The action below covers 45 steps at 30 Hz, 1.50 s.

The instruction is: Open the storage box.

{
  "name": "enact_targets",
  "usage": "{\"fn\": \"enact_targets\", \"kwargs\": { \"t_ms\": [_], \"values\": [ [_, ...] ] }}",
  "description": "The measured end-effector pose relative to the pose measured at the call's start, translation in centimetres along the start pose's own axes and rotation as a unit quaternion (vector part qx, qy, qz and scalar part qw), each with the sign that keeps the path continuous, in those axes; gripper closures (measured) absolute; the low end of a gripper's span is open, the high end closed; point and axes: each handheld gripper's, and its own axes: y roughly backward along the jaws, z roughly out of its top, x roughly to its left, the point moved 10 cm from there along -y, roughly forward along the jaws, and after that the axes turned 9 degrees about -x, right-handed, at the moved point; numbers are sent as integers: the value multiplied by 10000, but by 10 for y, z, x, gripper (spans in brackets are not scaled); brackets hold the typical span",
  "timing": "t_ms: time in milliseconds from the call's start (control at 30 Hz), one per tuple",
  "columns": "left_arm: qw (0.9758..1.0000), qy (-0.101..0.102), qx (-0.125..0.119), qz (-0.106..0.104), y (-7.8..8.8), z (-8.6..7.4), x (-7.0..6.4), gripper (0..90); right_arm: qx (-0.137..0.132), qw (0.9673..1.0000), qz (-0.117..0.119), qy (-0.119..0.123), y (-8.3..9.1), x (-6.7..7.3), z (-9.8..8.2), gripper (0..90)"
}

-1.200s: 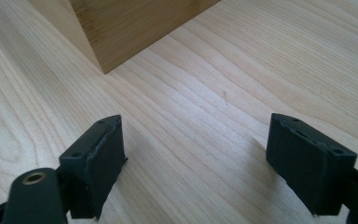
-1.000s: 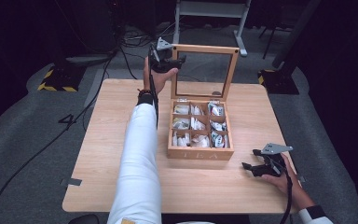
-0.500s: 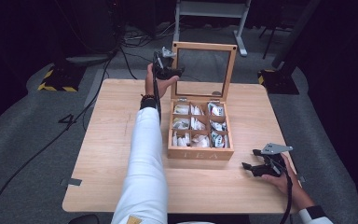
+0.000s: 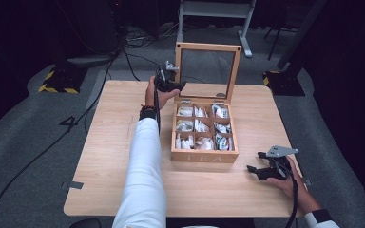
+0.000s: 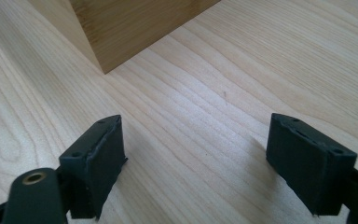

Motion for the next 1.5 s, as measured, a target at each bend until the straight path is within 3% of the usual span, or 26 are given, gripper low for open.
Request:
{"fn": "enact_targets", "kwargs": {
  "t_ms": [267,533,600,667,800,900,967,1067,1167,1267,1500],
  "values": [
    [9996,-33,249,-113,0,-32,-4,515,1,10000,7,11,0,0,0,193],
    [9996,154,116,-230,10,-35,-9,426,1,10000,8,12,0,0,0,193],
    [9996,173,19,-243,19,-33,-11,395,4,10000,3,13,0,0,0,193],
    [9995,145,97,-281,25,-36,-15,350,6,10000,3,12,0,0,0,193],
    [9990,-129,308,-304,44,-42,-18,302,6,10000,-12,5,0,0,0,193],
    [9992,-130,246,-281,61,-42,-17,257,19,10000,-28,11,1,0,-1,193],
    [9991,-134,292,-269,72,-45,-18,245,29,10000,-5,13,1,0,0,193],
    [9981,-413,429,-141,88,-50,-18,246,40,10000,11,17,1,0,0,193],
    [9982,-419,386,-196,106,-55,-22,238,63,10000,11,41,1,0,0,192],
    [9983,-444,319,-213,122,-63,-25,212,105,9999,23,36,2,-2,-1,184],
    [9961,-648,464,-369,149,-95,-41,168,164,9998,28,55,3,-2,1,212]
  ]
}}
